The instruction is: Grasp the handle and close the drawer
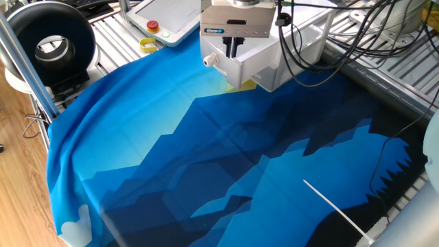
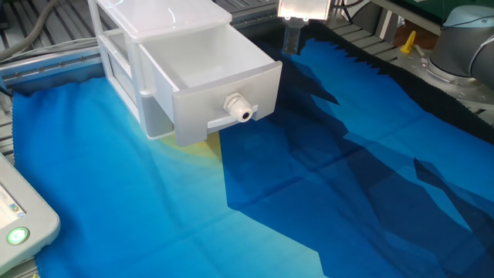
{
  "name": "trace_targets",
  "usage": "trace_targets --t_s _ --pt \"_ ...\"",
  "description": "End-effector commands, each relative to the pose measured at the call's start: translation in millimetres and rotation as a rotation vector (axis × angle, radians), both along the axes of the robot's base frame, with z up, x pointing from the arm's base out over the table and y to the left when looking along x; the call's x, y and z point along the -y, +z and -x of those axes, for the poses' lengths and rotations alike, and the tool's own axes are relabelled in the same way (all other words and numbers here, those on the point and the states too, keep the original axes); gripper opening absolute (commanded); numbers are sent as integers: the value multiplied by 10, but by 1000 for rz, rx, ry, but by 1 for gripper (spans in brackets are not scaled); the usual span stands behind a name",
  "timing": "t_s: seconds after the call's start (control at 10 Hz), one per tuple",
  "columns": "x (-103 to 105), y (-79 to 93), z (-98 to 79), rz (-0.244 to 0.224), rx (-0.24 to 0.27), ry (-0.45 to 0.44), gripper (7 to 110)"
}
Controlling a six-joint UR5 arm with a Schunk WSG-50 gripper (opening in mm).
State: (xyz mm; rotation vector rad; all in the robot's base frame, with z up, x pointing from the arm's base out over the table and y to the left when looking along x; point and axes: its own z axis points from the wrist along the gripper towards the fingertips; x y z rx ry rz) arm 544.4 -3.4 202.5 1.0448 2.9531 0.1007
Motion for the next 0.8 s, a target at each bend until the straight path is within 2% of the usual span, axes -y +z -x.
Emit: trace_targets --t_s 0.0,0.2,0.5,0.7 --pt "-11 25 -43 -7 18 0 7" --pt "36 21 -36 11 14 -23 7" --pt "26 24 -43 6 17 -25 7" --pt "34 15 -45 10 18 3 7"
